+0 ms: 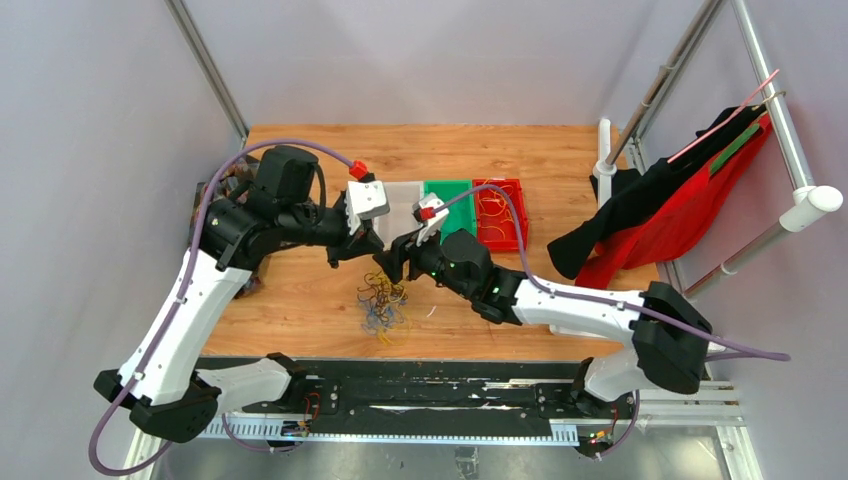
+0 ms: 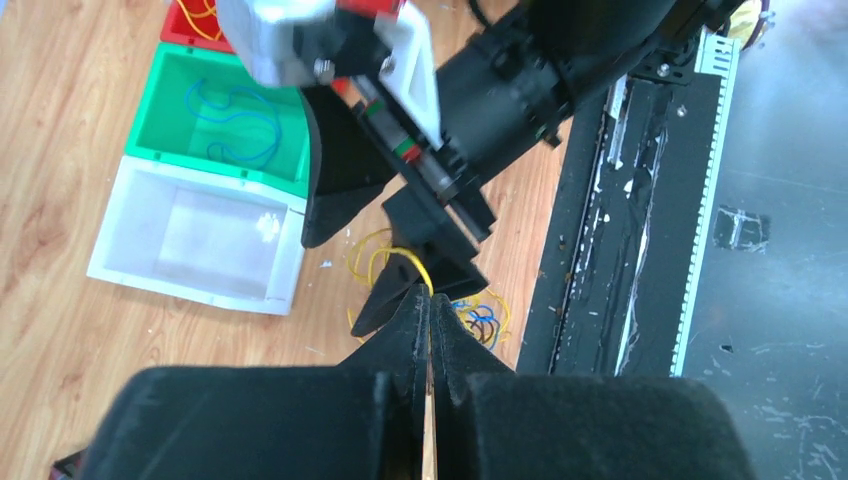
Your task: Untangle the cables
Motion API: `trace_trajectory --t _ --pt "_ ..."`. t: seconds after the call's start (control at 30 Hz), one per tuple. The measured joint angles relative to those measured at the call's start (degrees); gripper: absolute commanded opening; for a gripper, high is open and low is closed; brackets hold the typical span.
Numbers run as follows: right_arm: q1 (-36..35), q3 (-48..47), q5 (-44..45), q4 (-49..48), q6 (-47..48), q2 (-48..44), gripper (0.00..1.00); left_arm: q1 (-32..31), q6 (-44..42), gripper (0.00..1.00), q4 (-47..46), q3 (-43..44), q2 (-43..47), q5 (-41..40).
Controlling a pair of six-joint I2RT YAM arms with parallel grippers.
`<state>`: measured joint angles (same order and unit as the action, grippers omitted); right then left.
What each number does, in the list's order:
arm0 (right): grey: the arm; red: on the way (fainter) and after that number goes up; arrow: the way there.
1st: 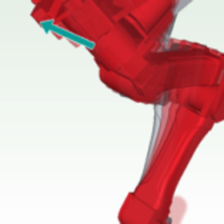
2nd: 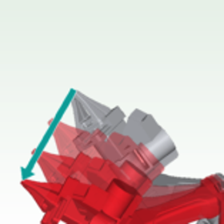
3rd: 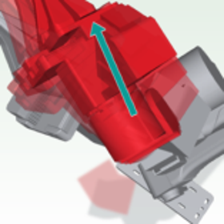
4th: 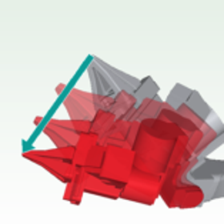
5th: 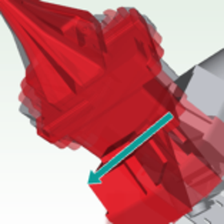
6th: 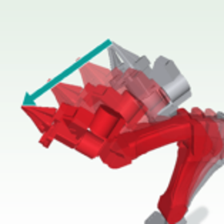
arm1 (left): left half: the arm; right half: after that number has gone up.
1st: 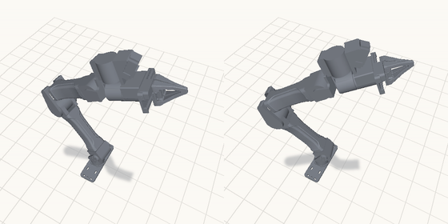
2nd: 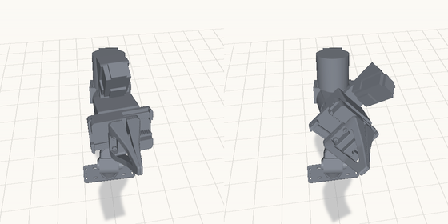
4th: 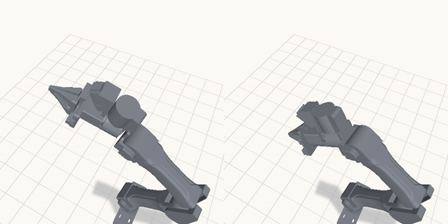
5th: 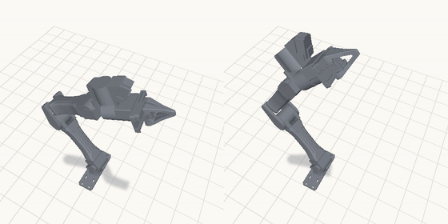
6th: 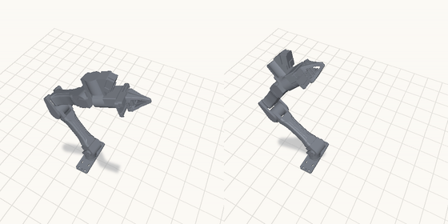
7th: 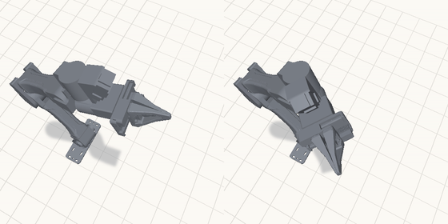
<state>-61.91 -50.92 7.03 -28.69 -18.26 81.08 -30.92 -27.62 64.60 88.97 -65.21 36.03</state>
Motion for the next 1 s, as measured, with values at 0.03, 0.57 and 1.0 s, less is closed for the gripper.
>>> trace_trajectory --t 0.03,0.57,1.0 --pt "-0.07 -0.15 0.7 -0.81 0.17 0.92 0.65 0.0 0.11 0.0 0.24 0.59 0.0 0.17" --pt "-0.11 11.87 9.66 -15.5 -0.74 17.03 0.65 0.0 -3.06 0.0 2.62 19.06 0.26 -8.52" --pt "-0.11 12.85 10.1 -16.59 -2.6 17.94 0.63 0.0 -11.54 0.0 -20.11 13.53 10.91 -28.65"
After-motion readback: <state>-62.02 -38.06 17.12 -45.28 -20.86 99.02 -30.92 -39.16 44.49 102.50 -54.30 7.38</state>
